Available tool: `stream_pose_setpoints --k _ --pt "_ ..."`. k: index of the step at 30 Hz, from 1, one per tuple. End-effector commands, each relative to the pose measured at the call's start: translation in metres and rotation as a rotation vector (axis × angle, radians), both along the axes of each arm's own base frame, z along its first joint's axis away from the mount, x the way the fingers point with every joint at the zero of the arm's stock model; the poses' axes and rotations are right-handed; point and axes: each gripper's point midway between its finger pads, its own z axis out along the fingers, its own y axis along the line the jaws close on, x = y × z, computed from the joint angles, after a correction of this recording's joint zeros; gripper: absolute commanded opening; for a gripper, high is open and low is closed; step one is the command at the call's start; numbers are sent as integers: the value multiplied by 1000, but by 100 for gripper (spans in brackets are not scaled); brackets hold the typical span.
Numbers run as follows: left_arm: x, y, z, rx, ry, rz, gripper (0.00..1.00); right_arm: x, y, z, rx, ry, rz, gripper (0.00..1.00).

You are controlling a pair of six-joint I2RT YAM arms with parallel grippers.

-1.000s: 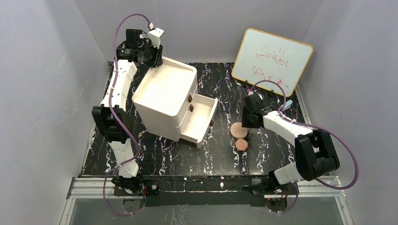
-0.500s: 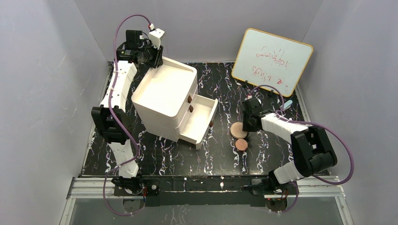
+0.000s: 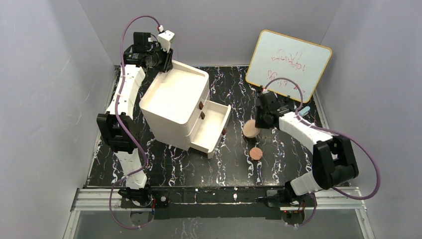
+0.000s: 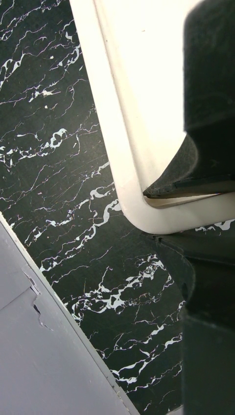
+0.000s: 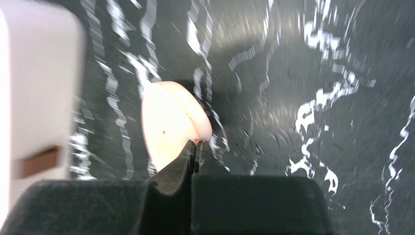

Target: Organize the makeup

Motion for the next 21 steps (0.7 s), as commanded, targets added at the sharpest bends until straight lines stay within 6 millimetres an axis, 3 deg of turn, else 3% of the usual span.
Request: stream_pose_setpoints --k 1,5,8,14,21 --pt "-6 11 -13 67 17 -27 0 44 26 107 98 -255 5 1" --pt "-5 10 -12 63 14 -26 0 55 57 159 159 -365 56 1" --pt "-5 10 -11 60 13 -25 0 61 78 173 184 -387 89 1" --pt "-5 10 -11 59 14 -25 0 63 120 162 192 -365 158 1" --pt "-6 9 -11 56 15 -31 0 55 173 130 185 -310 238 1"
